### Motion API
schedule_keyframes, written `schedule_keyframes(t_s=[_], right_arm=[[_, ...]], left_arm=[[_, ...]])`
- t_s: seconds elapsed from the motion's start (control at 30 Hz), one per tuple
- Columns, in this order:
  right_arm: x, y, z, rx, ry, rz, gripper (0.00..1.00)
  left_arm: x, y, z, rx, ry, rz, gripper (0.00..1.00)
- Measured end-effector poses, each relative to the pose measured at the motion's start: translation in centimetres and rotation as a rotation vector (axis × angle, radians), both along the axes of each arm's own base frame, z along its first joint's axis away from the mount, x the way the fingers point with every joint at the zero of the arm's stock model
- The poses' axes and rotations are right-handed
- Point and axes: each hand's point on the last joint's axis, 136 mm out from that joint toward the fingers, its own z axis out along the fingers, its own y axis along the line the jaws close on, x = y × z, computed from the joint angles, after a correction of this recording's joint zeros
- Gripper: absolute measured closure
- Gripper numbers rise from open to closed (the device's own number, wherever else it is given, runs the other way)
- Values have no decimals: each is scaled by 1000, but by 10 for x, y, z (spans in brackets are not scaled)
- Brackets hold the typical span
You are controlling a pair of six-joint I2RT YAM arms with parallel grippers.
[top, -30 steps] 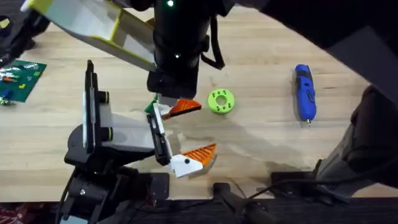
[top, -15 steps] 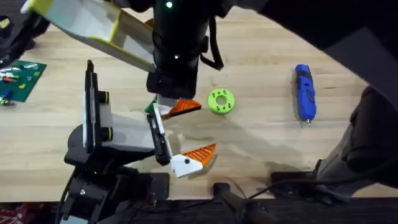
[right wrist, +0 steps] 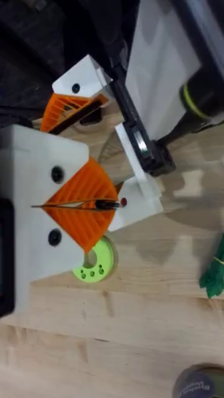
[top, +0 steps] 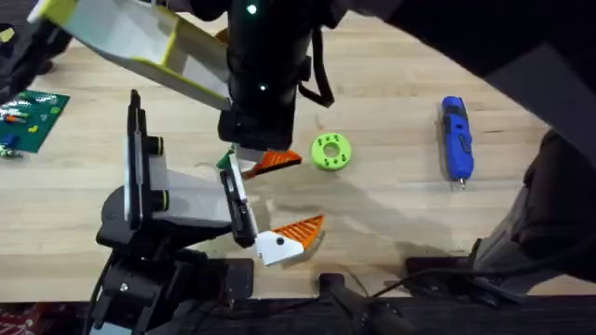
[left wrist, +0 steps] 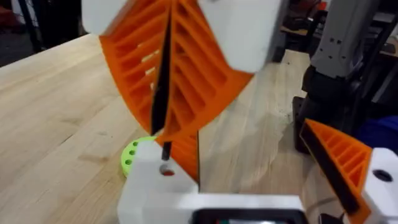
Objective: Pick up the gripper from the table and insert it into the empty holder that is missing its gripper. Then pick up a screw, insert it into the mounting hole, and use the screwdriver to tighten it. Finally, clean up the table by picking up the vegetable and placing it into the bucket.
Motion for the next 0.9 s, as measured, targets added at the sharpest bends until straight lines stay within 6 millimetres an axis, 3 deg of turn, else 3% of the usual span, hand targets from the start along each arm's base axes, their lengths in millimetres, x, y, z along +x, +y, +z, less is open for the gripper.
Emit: schedule_keyframes(t_s=[0.9], right_arm=[[2, 4, -14, -31, 21, 0, 995]], left_arm=[[0, 0, 0, -2, 8, 1, 14]])
